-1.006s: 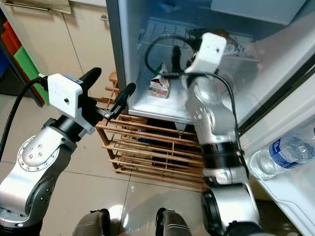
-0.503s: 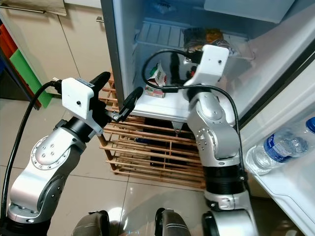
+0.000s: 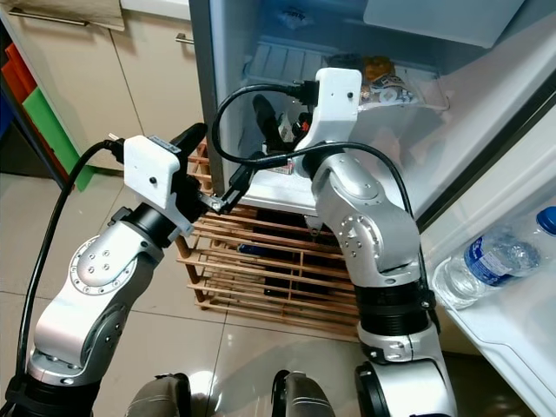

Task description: Restocking fridge

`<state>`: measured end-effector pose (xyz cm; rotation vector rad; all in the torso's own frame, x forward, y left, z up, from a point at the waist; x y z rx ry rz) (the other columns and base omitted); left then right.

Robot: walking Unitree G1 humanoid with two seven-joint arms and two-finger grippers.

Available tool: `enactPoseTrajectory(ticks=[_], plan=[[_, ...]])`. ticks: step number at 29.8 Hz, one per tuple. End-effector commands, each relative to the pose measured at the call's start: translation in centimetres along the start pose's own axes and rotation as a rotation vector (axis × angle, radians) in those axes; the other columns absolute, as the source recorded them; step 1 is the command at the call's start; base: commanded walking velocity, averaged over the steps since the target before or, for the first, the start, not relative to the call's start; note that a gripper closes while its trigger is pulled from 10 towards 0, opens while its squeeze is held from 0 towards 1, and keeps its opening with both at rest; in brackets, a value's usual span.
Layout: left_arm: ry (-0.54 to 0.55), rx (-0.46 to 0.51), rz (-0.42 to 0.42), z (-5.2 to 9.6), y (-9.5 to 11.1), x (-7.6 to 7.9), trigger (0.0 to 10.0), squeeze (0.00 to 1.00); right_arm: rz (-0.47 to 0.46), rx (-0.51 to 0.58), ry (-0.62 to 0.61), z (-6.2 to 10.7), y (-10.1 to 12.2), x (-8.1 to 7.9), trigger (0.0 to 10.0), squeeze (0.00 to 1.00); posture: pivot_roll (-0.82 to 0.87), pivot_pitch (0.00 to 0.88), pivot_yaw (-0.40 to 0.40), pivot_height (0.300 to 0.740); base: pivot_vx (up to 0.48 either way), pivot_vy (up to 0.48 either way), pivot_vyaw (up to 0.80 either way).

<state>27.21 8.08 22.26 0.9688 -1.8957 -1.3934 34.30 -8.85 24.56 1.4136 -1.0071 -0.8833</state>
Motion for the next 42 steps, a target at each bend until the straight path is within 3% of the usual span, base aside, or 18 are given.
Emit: enactPoseTrajectory(ticks=[1,5,9,13,15,19,22,26,34,36,40,41,42], plan=[[-0.019,0.020,-0.009,-0.4,0.3,0.4,10.0,0.00,0.001,0.012,0.044,-1.0,-0.2,-0.8,10.0,0.00,-0.01,0.138,-0.062,0.740,0.000,0.000,0.00],[-0.040,0.056,-0.019,-0.8,0.5,0.9,10.0,0.00,-0.029,0.037,0.082,-2.6,-0.5,-1.0,10.0,0.00,0.00,0.142,-0.069,0.740,0.000,0.000,0.00],[-0.056,0.092,0.038,-1.3,0.2,1.7,10.0,0.00,-0.009,0.039,0.083,-3.5,-0.9,-0.7,10.0,0.00,0.01,0.151,-0.085,0.740,0.000,0.000,0.00],[-0.100,0.112,0.076,-1.4,0.1,2.6,10.0,0.00,0.077,0.037,0.055,-4.5,-1.6,-0.4,10.0,0.00,0.01,0.155,-0.086,0.740,0.000,0.000,0.00],[-0.098,0.114,0.067,-1.3,0.1,2.5,10.0,0.00,0.147,0.056,0.055,-4.9,-1.7,-0.2,10.0,0.00,0.01,0.156,-0.086,0.740,0.000,0.000,0.00],[-0.093,0.118,0.059,-1.2,0.2,2.3,10.0,0.00,0.195,0.064,0.037,-5.0,-1.6,0.4,10.0,0.00,0.01,0.156,-0.089,0.740,0.000,0.000,0.00],[-0.069,0.114,0.061,-1.0,0.0,1.9,10.0,0.00,0.266,0.068,-0.062,-5.0,-1.7,2.9,10.0,0.00,0.01,0.157,-0.087,0.740,0.000,0.000,0.00],[-0.066,0.111,0.062,-0.9,-0.1,1.9,10.0,0.00,0.320,0.102,-0.124,-5.1,-1.3,4.5,10.0,0.00,0.01,0.159,-0.087,0.740,0.000,0.000,0.00],[-0.067,0.101,0.064,-1.0,-0.3,1.9,10.0,0.00,0.434,0.045,-0.209,-4.6,-2.2,7.6,10.0,0.00,0.01,0.156,-0.087,0.740,0.000,0.000,0.00],[-0.067,0.099,0.063,-1.0,-0.3,1.9,10.0,0.00,0.506,0.029,-0.252,-4.3,-2.2,8.9,10.0,0.00,0.01,0.154,-0.087,0.740,0.000,0.000,0.00],[-0.068,0.100,0.064,-1.1,-0.3,1.9,10.0,0.00,0.584,0.035,-0.297,-4.1,-1.8,9.6,10.0,0.00,0.01,0.154,-0.087,0.740,0.000,0.000,0.00],[-0.068,0.100,0.065,-1.1,-0.3,1.9,10.0,0.00,0.632,0.043,-0.342,-3.9,-1.4,10.3,10.0,0.00,0.01,0.154,-0.085,0.740,0.000,0.000,0.00],[-0.068,0.100,0.066,-1.2,-0.3,1.9,10.0,0.00,0.740,0.077,-0.426,-3.5,-0.2,11.5,10.0,0.00,0.01,0.153,-0.084,0.740,0.000,0.000,0.00]])
Point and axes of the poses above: a point about 5 cm out from each wrist's last joint towards the gripper, its own z axis pointing back from the gripper into the wrist, its own y axis along the axis of the wrist's last joint, x = y × z, the point moved 1 cm from there along -z, pointing out of the wrist towards the gripper, and after that the axes turned 12 degrees about z, right-handed, at the moved point
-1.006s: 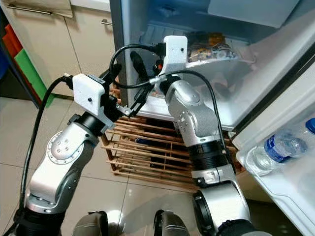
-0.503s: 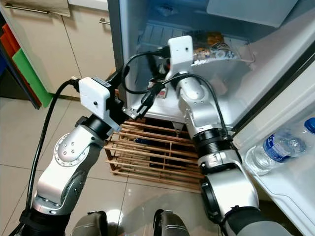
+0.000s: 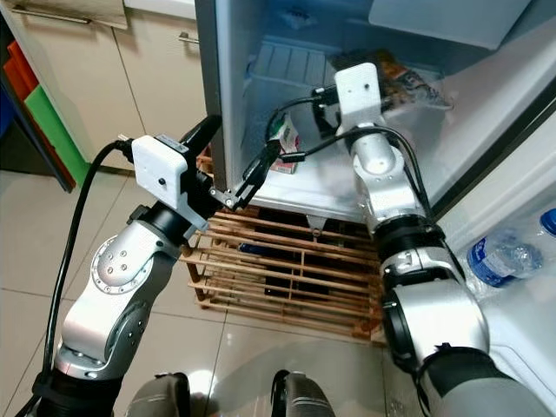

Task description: Restocking fridge

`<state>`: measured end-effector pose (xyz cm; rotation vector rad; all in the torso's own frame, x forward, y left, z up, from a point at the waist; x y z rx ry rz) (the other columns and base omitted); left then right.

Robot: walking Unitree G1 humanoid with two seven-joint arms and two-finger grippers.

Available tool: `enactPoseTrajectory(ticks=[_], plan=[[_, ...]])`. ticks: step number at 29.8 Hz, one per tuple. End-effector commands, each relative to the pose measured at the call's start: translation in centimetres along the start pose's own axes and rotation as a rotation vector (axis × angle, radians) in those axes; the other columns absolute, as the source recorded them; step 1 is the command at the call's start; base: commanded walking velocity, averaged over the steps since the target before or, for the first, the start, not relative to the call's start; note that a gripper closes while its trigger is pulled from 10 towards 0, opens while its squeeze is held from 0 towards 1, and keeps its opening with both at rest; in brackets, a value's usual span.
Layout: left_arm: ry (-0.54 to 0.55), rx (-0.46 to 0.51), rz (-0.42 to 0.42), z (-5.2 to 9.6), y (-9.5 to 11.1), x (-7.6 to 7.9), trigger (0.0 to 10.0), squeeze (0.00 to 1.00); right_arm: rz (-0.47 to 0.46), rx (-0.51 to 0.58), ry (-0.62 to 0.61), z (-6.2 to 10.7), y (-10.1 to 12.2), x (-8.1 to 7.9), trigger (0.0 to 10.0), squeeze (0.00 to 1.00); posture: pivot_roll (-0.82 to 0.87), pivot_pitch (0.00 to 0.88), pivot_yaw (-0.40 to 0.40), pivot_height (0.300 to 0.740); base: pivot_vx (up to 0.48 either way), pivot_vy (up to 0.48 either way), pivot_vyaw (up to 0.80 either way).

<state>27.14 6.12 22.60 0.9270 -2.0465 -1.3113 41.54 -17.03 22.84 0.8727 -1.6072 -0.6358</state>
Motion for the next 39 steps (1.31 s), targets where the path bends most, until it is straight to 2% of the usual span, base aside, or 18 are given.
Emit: enactPoseTrajectory(ticks=[1,2,3,6,8,10,12,14,16,18,20,21,22,23,26,27,29,39], plan=[[-0.006,-0.009,0.011,-0.1,-0.3,0.2,10.0,0.00,0.095,0.042,-0.103,-0.5,0.9,2.4,10.0,0.00,0.01,0.153,-0.084,0.740,0.000,0.000,0.00],[-0.007,-0.010,0.011,-0.1,-0.3,0.2,10.0,0.00,0.138,0.067,-0.151,-0.6,1.3,3.4,10.0,0.00,0.01,0.153,-0.083,0.740,0.000,0.000,0.00],[-0.006,-0.010,0.011,-0.1,-0.3,0.2,10.0,0.00,0.135,0.082,-0.159,-0.6,1.6,3.6,10.0,0.00,0.01,0.152,-0.082,0.740,0.000,0.000,0.00],[-0.005,-0.010,0.009,-0.2,-0.3,0.2,10.0,0.00,0.103,0.161,-0.153,-0.5,3.0,3.8,10.0,0.00,0.01,0.151,-0.085,0.740,0.000,0.000,0.00],[-0.005,-0.010,0.009,-0.1,-0.3,0.2,10.0,0.00,0.095,0.169,-0.151,-0.5,3.1,3.7,10.0,0.00,0.01,0.151,-0.085,0.740,0.000,0.000,0.00],[-0.002,-0.011,0.007,0.0,-0.3,0.2,10.0,0.00,0.019,0.226,-0.101,0.0,3.9,3.0,10.0,0.00,0.01,0.152,-0.089,0.740,0.000,0.000,0.00],[0.002,-0.011,0.006,0.0,-0.2,0.1,10.0,0.00,-0.098,0.270,-0.028,1.0,4.7,1.9,10.0,0.00,0.01,0.152,-0.090,0.740,0.000,0.000,0.00],[0.005,-0.013,0.005,0.1,-0.2,0.1,10.0,0.00,-0.228,0.291,0.081,2.1,5.4,0.6,10.0,0.00,0.01,0.152,-0.090,0.740,0.000,0.000,0.00],[0.005,-0.014,0.005,0.2,-0.2,0.0,10.0,0.00,-0.296,0.282,0.164,3.1,5.5,-0.3,10.0,0.00,-0.01,0.148,-0.083,0.740,0.000,0.000,0.00],[0.002,-0.019,0.008,0.2,-0.3,0.0,10.0,0.00,-0.343,0.248,0.205,3.7,4.9,-0.6,10.0,0.00,-0.02,0.146,-0.080,0.740,0.000,0.000,0.00],[-0.003,-0.023,0.010,0.2,-0.4,0.0,10.0,0.00,-0.348,0.213,0.212,3.8,3.9,-0.4,10.0,0.00,-0.02,0.145,-0.079,0.740,0.000,0.000,0.00],[-0.012,-0.029,0.014,0.2,-0.6,0.1,10.0,0.00,-0.368,0.139,0.221,3.8,2.1,-0.3,10.0,0.00,-0.02,0.142,-0.075,0.740,0.000,0.000,0.00],[-0.016,-0.031,0.015,0.2,-0.6,0.2,10.0,0.00,-0.382,0.105,0.226,3.9,1.3,-0.2,10.0,0.00,-0.02,0.142,-0.075,0.740,0.000,0.000,0.00],[-0.020,-0.031,0.015,0.2,-0.6,0.2,10.0,0.00,-0.355,0.073,0.204,3.9,0.5,0.2,10.0,0.00,-0.02,0.141,-0.073,0.740,0.000,0.000,0.00],[-0.023,-0.032,0.015,0.2,-0.6,0.2,10.0,0.00,-0.348,0.059,0.209,4.0,0.2,0.4,10.0,0.00,-0.02,0.141,-0.072,0.740,0.000,0.000,0.00],[-0.024,-0.030,0.015,0.1,-0.6,0.2,10.0,0.00,-0.359,0.000,0.208,4.1,-0.9,0.5,10.0,0.00,-0.02,0.137,-0.073,0.740,0.000,0.000,0.00],[-0.023,-0.030,0.015,0.0,-0.6,0.2,10.0,0.00,-0.358,-0.041,0.215,4.1,-1.6,0.5,10.0,0.00,-0.02,0.137,-0.073,0.740,0.000,0.000,0.00],[-0.022,-0.032,0.011,0.1,-0.6,0.1,10.0,0.00,-0.383,-0.111,0.224,3.4,-3.2,0.1,10.0,0.00,-0.01,0.123,-0.070,0.740,0.000,0.000,0.00]])
Point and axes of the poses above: a point about 5 cm out from each wrist's last joint towards the gripper, its own z axis pointing back from the gripper into the wrist, its own y axis along the axis of the wrist's last joint, x = y × z, the point moved 1 cm from there along -z, pointing out of the wrist towards the gripper, and after that the axes turned 12 degrees about z, right-handed, at the moved point
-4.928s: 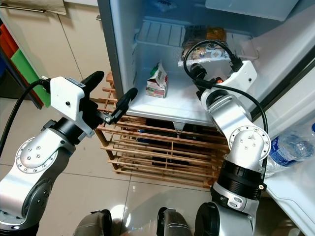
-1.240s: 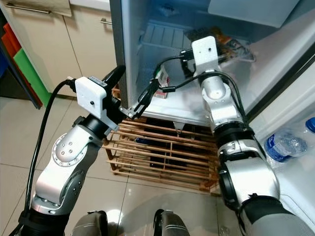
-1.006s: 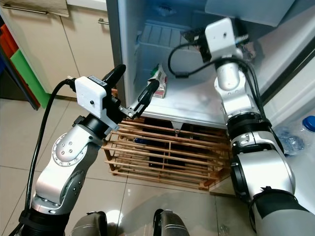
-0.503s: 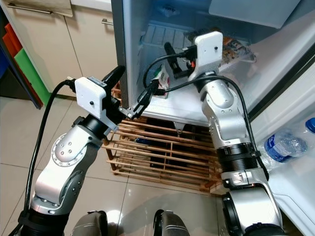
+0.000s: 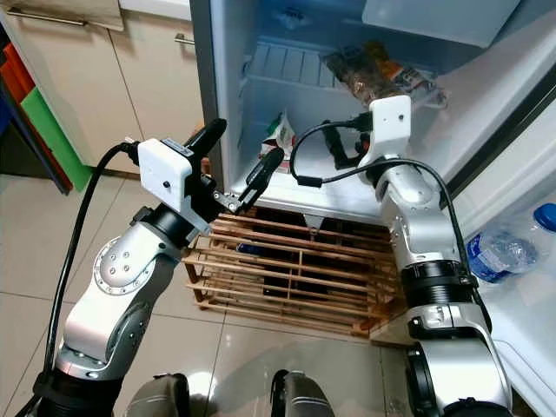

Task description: Restocking fridge

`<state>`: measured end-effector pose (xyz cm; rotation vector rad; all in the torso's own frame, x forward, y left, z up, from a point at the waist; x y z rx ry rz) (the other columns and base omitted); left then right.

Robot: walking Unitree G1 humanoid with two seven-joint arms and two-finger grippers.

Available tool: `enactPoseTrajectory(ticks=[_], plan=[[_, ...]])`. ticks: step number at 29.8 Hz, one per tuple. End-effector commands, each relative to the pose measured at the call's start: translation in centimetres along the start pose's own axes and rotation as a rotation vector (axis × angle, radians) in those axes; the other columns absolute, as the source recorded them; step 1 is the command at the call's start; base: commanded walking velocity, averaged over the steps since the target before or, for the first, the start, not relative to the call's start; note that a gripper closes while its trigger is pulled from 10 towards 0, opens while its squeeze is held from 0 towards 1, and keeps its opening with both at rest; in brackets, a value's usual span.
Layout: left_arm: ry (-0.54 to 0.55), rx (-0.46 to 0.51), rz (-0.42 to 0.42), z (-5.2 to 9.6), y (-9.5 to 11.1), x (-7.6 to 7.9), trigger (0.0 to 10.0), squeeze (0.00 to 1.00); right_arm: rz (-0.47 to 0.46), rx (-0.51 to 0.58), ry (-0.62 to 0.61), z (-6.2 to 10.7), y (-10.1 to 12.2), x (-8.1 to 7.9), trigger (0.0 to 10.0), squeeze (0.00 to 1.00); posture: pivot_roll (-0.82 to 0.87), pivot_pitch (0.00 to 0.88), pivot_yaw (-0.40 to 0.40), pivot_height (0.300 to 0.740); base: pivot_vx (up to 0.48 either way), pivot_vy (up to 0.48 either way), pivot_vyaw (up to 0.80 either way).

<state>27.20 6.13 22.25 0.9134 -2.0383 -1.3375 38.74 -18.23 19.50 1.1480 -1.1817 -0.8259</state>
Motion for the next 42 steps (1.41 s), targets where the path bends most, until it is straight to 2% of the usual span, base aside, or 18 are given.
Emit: enactPoseTrajectory(ticks=[1,5,6,7,9,10,12,15,21,23,25,28,29,30,31,33,40,42], plan=[[-0.011,-0.013,0.011,0.0,-0.3,0.2,10.0,0.00,0.003,-0.013,-0.039,0.0,-0.2,1.0,10.0,0.00,-0.01,0.123,-0.070,0.740,0.000,0.000,0.00],[-0.010,-0.013,0.011,0.0,-0.3,0.2,10.0,0.00,0.055,-0.018,-0.060,-0.2,-0.2,1.4,10.0,0.00,-0.01,0.123,-0.070,0.740,0.000,0.000,0.00],[-0.008,-0.012,0.009,0.0,-0.2,0.1,10.0,0.00,0.147,-0.006,-0.099,-0.3,0.4,2.0,10.0,0.00,0.00,0.120,-0.074,0.740,0.000,0.000,0.00],[-0.008,-0.012,0.009,0.0,-0.2,0.1,10.0,0.00,0.147,-0.006,-0.099,-0.3,0.4,2.0,10.0,0.00,0.00,0.120,-0.074,0.740,0.000,0.000,0.00],[-0.005,-0.010,0.007,0.0,-0.2,0.1,10.0,0.00,0.268,0.019,-0.153,-0.4,1.4,2.9,10.0,0.00,0.00,0.120,-0.079,0.740,0.000,0.000,0.00],[-0.005,-0.010,0.007,0.0,-0.2,0.1,10.0,0.00,0.268,0.019,-0.153,-0.4,1.4,2.9,10.0,0.00,0.00,0.120,-0.079,0.740,0.000,0.000,0.00],[-0.001,-0.007,0.007,0.0,-0.2,0.1,10.0,0.00,0.426,0.066,-0.250,-0.4,3.1,4.4,10.0,0.00,0.00,0.120,-0.080,0.740,0.000,0.000,0.00],[0.002,-0.005,0.009,0.0,-0.2,0.1,10.0,0.00,0.580,0.109,-0.335,-0.1,4.6,5.7,10.0,0.00,-0.01,0.122,-0.082,0.740,0.000,0.000,0.00],[0.002,-0.005,0.014,-0.1,-0.3,0.2,10.0,0.00,0.650,0.077,-0.363,-0.1,4.5,6.8,10.0,0.00,-0.02,0.125,-0.083,0.740,0.000,0.000,0.00],[0.001,-0.006,0.017,-0.2,-0.3,0.2,10.0,0.00,0.710,0.039,-0.362,-0.2,3.8,7.1,10.0,0.00,-0.02,0.126,-0.084,0.740,0.000,0.000,0.00],[0.002,-0.006,0.017,-0.2,-0.3,0.2,10.0,0.00,0.670,0.081,-0.350,-0.2,4.3,6.8,10.0,0.00,-0.01,0.129,-0.085,0.740,0.000,0.000,0.00],[0.006,-0.005,0.016,-0.1,-0.3,0.2,10.0,0.00,0.540,0.164,-0.312,-0.3,5.5,5.6,10.0,0.00,-0.01,0.133,-0.092,0.740,0.000,0.000,0.00],[0.006,-0.004,0.016,-0.1,-0.3,0.2,10.0,0.00,0.522,0.172,-0.308,-0.3,5.6,5.5,10.0,0.00,-0.01,0.133,-0.092,0.740,0.000,0.000,0.00],[0.008,-0.004,0.017,0.0,-0.3,0.2,10.0,0.00,0.458,0.176,-0.302,-0.1,5.7,5.0,10.0,0.00,-0.01,0.137,-0.091,0.740,0.000,0.000,0.00],[0.008,-0.004,0.017,0.0,-0.3,0.2,10.0,0.00,0.458,0.176,-0.302,-0.1,5.7,5.0,10.0,0.00,-0.01,0.137,-0.091,0.740,0.000,0.000,0.00],[0.010,-0.006,0.018,0.0,-0.2,0.1,10.0,0.00,0.354,0.171,-0.276,0.2,5.7,4.0,10.0,0.00,-0.01,0.141,-0.089,0.740,0.000,0.000,0.00],[0.005,-0.012,0.018,0.0,-0.3,0.1,10.0,0.00,0.307,0.117,-0.242,0.4,4.5,3.6,10.0,0.00,-0.02,0.144,-0.084,0.740,0.000,0.000,0.00],[0.005,-0.012,0.016,0.0,-0.3,0.0,10.0,0.00,0.083,0.065,-0.228,0.7,3.7,3.7,10.0,0.00,-0.02,0.145,-0.081,0.740,0.000,0.000,0.00]])
Point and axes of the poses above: a point about 5 cm out from each wrist's last joint towards the gripper, its own z axis pointing back from the gripper into the wrist, its own y axis along the axis of the wrist's last joint, x = y × z, the point moved 1 cm from there along -z, pointing out of the wrist towards the gripper, and after that the axes turned 12 degrees about z, right-handed, at the moved point
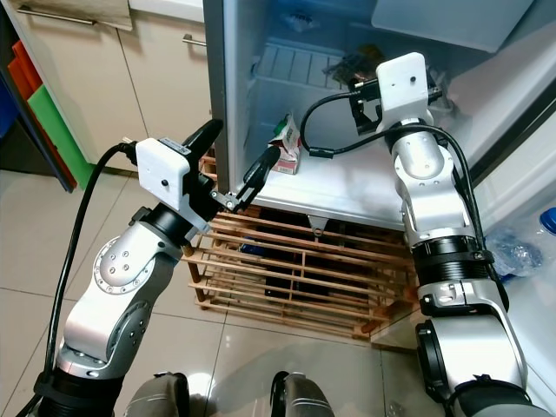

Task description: Restocking fridge

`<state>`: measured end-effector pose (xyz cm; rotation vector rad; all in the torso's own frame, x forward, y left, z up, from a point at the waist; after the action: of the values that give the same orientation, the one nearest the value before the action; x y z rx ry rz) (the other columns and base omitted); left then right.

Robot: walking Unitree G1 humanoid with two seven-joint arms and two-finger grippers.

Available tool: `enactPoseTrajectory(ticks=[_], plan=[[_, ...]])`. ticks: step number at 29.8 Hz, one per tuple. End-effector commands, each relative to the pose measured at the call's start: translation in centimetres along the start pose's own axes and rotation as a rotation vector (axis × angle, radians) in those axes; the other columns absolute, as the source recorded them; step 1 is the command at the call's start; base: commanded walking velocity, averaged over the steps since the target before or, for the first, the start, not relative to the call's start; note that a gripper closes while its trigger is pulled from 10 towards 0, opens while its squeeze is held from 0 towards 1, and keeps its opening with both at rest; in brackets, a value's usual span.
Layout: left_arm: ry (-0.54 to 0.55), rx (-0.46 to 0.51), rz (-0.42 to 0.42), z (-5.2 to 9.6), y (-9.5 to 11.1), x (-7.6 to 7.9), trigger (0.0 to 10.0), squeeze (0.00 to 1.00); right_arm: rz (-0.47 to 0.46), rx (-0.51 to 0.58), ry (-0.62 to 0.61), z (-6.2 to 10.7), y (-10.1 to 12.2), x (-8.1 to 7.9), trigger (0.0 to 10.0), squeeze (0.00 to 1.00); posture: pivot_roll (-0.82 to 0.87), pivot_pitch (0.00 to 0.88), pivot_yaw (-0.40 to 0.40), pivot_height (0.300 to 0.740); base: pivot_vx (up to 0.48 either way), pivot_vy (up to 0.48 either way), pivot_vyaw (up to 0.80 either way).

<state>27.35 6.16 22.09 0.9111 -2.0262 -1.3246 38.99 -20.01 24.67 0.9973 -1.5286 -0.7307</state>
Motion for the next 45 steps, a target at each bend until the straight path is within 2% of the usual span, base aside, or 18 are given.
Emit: enactPoseTrajectory(ticks=[1,2,4,7,8,10,16,22,28,33,45], plan=[[-0.010,-0.010,0.008,0.1,-0.1,0.1,10.0,0.00,-0.144,-0.059,-0.007,0.5,-0.9,0.5,10.0,0.00,-0.02,0.145,-0.081,0.740,0.000,0.000,0.00],[-0.008,-0.010,0.007,0.1,-0.1,0.1,10.0,0.00,-0.249,-0.085,-0.002,0.8,-1.1,0.5,10.0,0.00,-0.02,0.148,-0.080,0.740,0.000,0.000,0.00],[-0.005,-0.011,0.008,0.1,-0.1,0.0,10.0,0.00,-0.340,-0.136,0.029,1.7,-1.7,0.3,10.0,0.00,-0.02,0.147,-0.078,0.740,0.000,0.000,0.00],[-0.008,-0.012,0.008,0.1,-0.1,0.0,10.0,0.00,-0.337,-0.175,0.046,2.0,-2.6,0.2,10.0,0.00,-0.02,0.147,-0.079,0.740,0.000,0.000,0.00],[-0.010,-0.012,0.007,0.0,-0.1,0.0,10.0,0.00,-0.375,-0.215,0.056,2.3,-3.4,0.0,10.0,0.00,-0.02,0.146,-0.078,0.740,0.000,0.000,0.00],[-0.009,-0.011,0.006,0.0,-0.1,0.0,10.0,0.00,-0.408,-0.230,0.058,2.4,-3.6,0.0,10.0,0.00,-0.02,0.145,-0.078,0.740,0.000,0.000,0.00],[-0.008,-0.010,0.006,0.0,-0.1,-0.1,10.0,0.00,-0.491,-0.257,0.078,2.4,-3.4,-0.1,10.0,0.00,-0.02,0.142,-0.077,0.740,0.000,0.000,0.00],[-0.007,-0.008,0.003,-0.1,0.0,-0.1,10.0,0.00,-0.560,-0.264,0.091,1.7,-3.2,-0.4,10.0,0.00,-0.01,0.141,-0.077,0.740,0.000,0.000,0.00],[-0.004,-0.008,0.001,0.0,0.0,-0.1,10.0,0.00,-0.630,-0.240,0.122,0.9,-1.9,-1.2,10.0,0.00,-0.01,0.141,-0.078,0.740,0.000,0.000,0.00],[-0.003,-0.008,0.001,0.0,0.0,-0.1,10.0,0.00,-0.638,-0.233,0.113,0.2,-1.5,-1.0,10.0,0.00,0.00,0.143,-0.079,0.740,0.000,0.000,0.00],[0.006,-0.009,0.002,0.0,0.0,-0.2,10.0,0.00,-0.518,-0.231,0.010,-1.2,-1.9,1.4,10.0,0.00,0.00,0.146,-0.081,0.740,0.000,0.000,0.00]])
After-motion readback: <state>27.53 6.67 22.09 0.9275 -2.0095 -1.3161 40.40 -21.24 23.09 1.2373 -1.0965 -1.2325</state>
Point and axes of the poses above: a point about 5 cm out from each wrist's last joint towards the gripper, its own z axis pointing back from the gripper into the wrist, its own y axis along the axis of the wrist's last joint, x = y × z, the point moved 1 cm from there along -z, pointing out of the wrist towards the gripper, and after that the axes turned 12 degrees about z, right-handed, at the moved point
